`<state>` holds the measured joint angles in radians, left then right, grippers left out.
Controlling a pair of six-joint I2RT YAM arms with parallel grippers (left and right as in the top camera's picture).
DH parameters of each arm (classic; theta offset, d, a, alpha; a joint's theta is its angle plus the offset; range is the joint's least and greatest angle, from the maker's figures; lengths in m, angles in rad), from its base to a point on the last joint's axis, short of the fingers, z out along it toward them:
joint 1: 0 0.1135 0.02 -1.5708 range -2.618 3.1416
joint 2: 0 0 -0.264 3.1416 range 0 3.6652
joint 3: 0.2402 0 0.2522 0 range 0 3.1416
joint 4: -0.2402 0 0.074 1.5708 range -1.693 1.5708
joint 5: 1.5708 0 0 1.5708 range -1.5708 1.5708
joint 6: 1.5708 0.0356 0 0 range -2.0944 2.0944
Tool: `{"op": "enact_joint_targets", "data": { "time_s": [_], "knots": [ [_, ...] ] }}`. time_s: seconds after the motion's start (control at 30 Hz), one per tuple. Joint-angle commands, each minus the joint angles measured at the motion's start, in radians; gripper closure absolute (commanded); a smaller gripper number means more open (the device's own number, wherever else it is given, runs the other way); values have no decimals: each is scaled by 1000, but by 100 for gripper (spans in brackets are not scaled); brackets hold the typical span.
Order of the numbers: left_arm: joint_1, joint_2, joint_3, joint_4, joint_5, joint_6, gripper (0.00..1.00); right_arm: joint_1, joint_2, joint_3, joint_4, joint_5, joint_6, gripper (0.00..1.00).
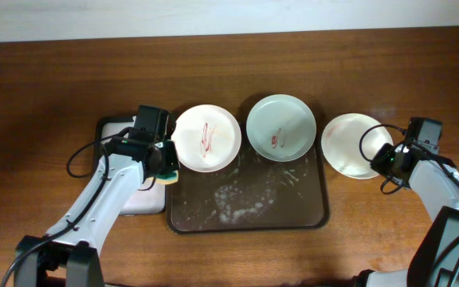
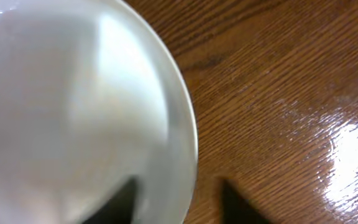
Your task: Clean dirty plates on tray and stack at the side
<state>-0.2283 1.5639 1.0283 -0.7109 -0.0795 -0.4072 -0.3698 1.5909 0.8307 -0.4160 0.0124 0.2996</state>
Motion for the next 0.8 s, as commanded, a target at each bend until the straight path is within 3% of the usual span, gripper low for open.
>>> {"op": "enact_joint_targets", "data": {
  "time_s": [0.0,0.07,0.17,0.37,0.5,0.77],
  "knots": [
    [5,-7,-3,0,-8,13,100,10,-18,43,-31,-1,-17,41],
    [5,-7,-3,5,-8,13,100,29,-83,144,-120,-89,-84,41],
    [5,-7,-3,19,-8,13,100,225,-108,257,-218,-353,-165,41],
    [4,-7,-3,18,-7,13,100,645,-46,296,-120,-337,-165,43],
    [4,-7,-3,18,-7,13,100,693,161,636,-329,-338,-284,42],
    [4,-7,-3,18,-7,13,100,796,478,668,-64,-283,-329,51]
  ]
}}
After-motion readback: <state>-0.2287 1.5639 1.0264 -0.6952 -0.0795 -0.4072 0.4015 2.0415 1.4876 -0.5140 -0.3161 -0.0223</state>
